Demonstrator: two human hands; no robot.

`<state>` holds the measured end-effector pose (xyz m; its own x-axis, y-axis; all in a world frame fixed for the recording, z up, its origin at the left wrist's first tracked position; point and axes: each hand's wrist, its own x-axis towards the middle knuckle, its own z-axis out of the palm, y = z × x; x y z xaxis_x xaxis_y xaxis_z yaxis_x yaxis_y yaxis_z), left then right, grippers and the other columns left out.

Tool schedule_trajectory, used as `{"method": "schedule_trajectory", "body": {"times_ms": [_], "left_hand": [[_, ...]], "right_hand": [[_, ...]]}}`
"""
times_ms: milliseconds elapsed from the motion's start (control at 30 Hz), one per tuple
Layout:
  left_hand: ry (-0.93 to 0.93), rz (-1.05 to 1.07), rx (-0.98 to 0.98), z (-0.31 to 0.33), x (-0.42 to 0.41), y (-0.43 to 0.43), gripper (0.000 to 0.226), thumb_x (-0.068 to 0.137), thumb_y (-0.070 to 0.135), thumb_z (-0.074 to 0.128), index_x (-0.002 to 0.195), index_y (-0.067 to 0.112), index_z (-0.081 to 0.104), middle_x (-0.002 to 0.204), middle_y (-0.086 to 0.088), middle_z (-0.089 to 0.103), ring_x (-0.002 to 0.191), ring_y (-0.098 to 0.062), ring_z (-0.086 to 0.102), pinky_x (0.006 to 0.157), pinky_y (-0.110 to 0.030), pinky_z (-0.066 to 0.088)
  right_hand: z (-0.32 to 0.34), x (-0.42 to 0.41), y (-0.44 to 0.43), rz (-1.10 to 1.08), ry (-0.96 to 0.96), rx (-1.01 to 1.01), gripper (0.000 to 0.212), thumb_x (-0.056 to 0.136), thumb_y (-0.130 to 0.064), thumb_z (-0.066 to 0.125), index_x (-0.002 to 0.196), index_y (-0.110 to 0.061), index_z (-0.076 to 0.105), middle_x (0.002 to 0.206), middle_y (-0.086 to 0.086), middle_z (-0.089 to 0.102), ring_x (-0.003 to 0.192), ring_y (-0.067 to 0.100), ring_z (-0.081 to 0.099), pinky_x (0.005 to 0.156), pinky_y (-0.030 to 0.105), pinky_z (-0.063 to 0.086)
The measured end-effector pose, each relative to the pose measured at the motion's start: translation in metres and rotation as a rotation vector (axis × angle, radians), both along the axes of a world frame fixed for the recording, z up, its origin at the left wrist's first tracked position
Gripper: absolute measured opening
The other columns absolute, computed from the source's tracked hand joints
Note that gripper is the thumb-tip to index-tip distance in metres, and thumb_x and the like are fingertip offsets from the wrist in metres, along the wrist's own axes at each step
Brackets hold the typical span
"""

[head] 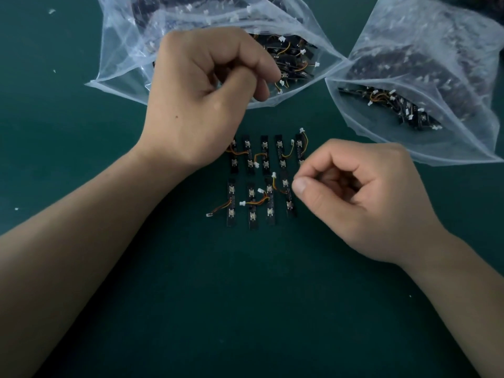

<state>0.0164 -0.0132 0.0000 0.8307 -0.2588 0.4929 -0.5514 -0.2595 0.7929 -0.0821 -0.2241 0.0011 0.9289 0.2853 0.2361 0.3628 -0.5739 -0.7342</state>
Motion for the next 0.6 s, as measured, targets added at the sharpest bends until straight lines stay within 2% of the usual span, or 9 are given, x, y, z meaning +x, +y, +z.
{"method": "schedule_trajectory", "body": {"times_ms": [200, 367, 600], "left_hand": [[0.000, -0.006, -0.005, -0.0003, -0.0002, -0.0001, 0.036, 0.087, -0.012, 0.050, 0.093, 0.011, 0.077, 0.079, -0.003, 0.074, 0.054, 0.001, 0.055, 0.054, -0.013, 0.033], [0.000, -0.012, -0.004, 0.0005, -0.0003, -0.0007, 0.036, 0.087, -0.013, 0.049, 0.094, 0.009, 0.076, 0.080, -0.003, 0.074, 0.054, 0.004, 0.055, 0.054, -0.010, 0.032], [0.005, -0.011, 0.000, 0.0008, -0.0005, -0.0007, 0.036, 0.087, -0.014, 0.049, 0.095, 0.009, 0.077, 0.081, -0.004, 0.074, 0.054, 0.003, 0.056, 0.055, -0.009, 0.032]], "right_hand": [[0.0000, -0.0005, -0.0071, 0.032, -0.038, -0.187, 0.004, 0.085, -0.018, 0.073, 0.083, -0.020, 0.070, 0.056, -0.007, 0.053, 0.052, 0.012, 0.049, 0.055, 0.014, 0.030], [-0.0003, -0.0023, -0.0086, 0.070, -0.061, -0.245, 0.009, 0.086, -0.025, 0.077, 0.095, -0.022, 0.074, 0.057, -0.009, 0.048, 0.052, 0.005, 0.042, 0.055, 0.022, 0.033], [-0.0001, -0.0018, -0.0072, 0.082, -0.072, -0.274, 0.003, 0.088, -0.027, 0.077, 0.089, -0.025, 0.075, 0.057, -0.010, 0.046, 0.053, 0.005, 0.043, 0.053, 0.028, 0.036]]}}
